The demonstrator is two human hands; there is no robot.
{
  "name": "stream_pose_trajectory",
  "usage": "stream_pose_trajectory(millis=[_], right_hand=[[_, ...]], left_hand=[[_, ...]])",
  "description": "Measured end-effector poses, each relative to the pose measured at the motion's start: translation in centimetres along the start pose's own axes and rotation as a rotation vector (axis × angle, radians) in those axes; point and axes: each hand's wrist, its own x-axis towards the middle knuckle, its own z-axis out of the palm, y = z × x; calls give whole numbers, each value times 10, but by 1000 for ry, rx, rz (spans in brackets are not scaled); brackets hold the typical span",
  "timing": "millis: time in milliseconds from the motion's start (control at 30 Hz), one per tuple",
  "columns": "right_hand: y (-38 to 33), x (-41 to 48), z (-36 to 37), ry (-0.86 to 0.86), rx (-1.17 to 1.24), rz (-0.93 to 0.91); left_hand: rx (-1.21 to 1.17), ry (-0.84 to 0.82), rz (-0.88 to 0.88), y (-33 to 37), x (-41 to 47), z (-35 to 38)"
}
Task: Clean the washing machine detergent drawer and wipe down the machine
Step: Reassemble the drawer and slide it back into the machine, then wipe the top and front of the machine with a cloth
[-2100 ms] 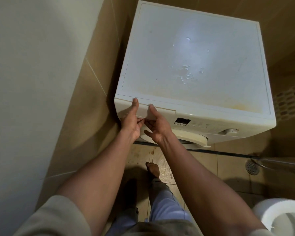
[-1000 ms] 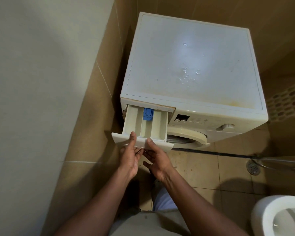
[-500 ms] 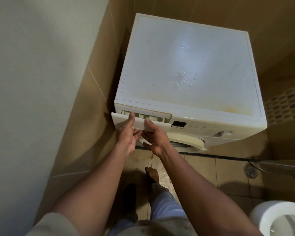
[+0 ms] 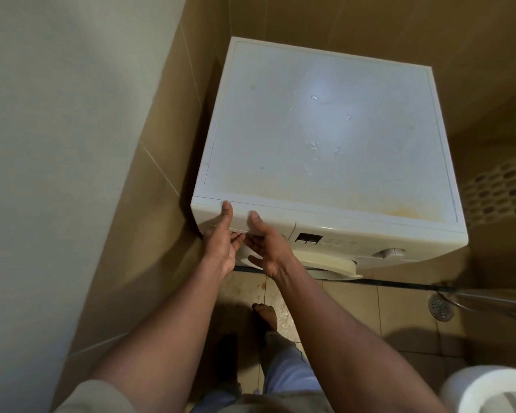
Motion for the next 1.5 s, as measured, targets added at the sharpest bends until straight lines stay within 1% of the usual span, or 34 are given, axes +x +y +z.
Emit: stream_pose_trajectory(millis=[67,133,200,267,333,400,433,500,567,667,733,833,1000,1133,1300,1400,1500], right_hand=[[3,-2,-1,9,-56,-31],[6,-6,0,95,-200,-109],[9,-13,2,242,-404,-199],[6,-20,2,327,-570,-277],[4,-29,-4,338,-734,-365],[4,-44,-15,358,-961,-452],[5,-54,-25,385,-1063,-490],[10,-73,-47,453,-1195,-540],[14,-89,-71,524,-1281,-552],[16,-126,-119,647,-1303,-564],[13,-153,-151,735,-1287,-580],[8,-208,-213,884,-1186,-567],[0,-296,-324,1109,-1105,-546],[-5,-372,-418,1264,-1070,-534],[-23,-488,-528,1478,-1034,-547],[-43,-556,-575,1579,-1023,-562],[-70,-617,-615,1668,-1071,-559]], left_hand=[[22,-14,5,1,-2,1],[119,-17,4,3,-4,0],[350,21,29,5,-9,-2],[703,52,94,2,-13,-6],[1121,70,231,-5,-21,-14],[1513,5,458,-12,-29,-23],[1654,-55,586,-15,-34,-25],[1834,-176,797,-22,-43,-23],[1938,-262,961,-29,-51,-11],[1970,-444,1151,-45,-74,30],[1959,-553,1244,-57,-91,61],[1933,-753,1356,-85,-130,119],[1828,-965,1615,-143,-211,219],[1661,-1133,1787,-203,-285,304],[1394,-1330,1923,-281,-401,401],[1263,-1408,1978,-309,-470,452],[1171,-1457,2083,-327,-534,506]])
